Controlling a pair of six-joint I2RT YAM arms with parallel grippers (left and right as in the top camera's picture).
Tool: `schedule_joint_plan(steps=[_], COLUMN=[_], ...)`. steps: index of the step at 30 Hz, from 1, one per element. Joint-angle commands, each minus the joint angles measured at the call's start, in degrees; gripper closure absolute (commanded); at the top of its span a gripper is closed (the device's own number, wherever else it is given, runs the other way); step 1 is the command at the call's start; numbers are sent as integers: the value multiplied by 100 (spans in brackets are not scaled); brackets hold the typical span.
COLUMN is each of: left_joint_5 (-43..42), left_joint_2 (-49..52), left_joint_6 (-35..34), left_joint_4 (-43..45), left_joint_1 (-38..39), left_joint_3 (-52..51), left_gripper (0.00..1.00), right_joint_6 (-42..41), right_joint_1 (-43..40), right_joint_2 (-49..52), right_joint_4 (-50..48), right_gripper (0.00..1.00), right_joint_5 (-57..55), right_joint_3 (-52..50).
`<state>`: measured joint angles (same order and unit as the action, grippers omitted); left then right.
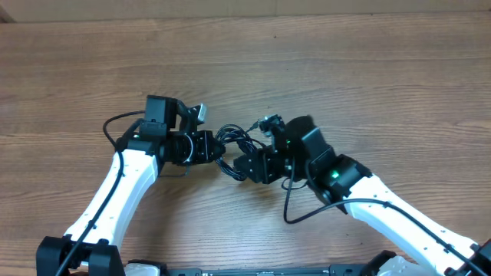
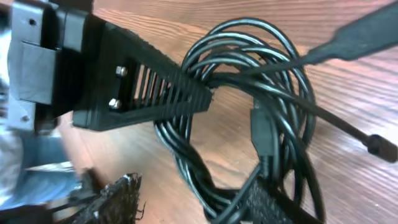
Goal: Untangle cables
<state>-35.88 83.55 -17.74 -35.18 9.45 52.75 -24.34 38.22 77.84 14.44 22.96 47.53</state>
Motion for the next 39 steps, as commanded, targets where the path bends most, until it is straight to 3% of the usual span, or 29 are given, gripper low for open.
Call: schedule_joint_plan(steps=[1, 8, 11, 20, 24, 26, 32, 34, 39], left_joint_5=[28, 50, -20, -614, -616, -614, -833, -1185, -1810], left_joint_2=[-31, -31, -31, -31, -31, -31, -31, -31, -31], left_joint_6=[-308, -42, -46, 260, 356, 363, 363, 457, 905], left_joint_4=[-22, -85, -61, 133, 131, 133, 144, 170, 212], left_joint_1=[164, 177, 177, 177, 175, 164, -109, -247, -354], left_joint_3=[96, 96, 98, 98, 98, 98, 98, 98, 98], left_gripper=[96, 96, 96, 96, 96, 96, 96, 96, 96], right_joint_6=[188, 188, 188, 188, 188, 190, 192, 192, 247], right_joint_1=[249, 264, 264, 264, 262, 258, 258, 258, 258], right_joint_2=[-22, -22, -22, 7, 7, 7, 7, 7, 7], right_joint_4=[254, 474, 433, 433, 424, 424, 428, 402, 208], right_gripper=[44, 44, 32, 30, 46, 63, 90, 96, 96], right_joint_5=[-1628, -2540, -2518, -1113, -686, -566, -116, -2, 577], right_joint_3=[94, 92, 92, 50, 44, 44, 44, 44, 44])
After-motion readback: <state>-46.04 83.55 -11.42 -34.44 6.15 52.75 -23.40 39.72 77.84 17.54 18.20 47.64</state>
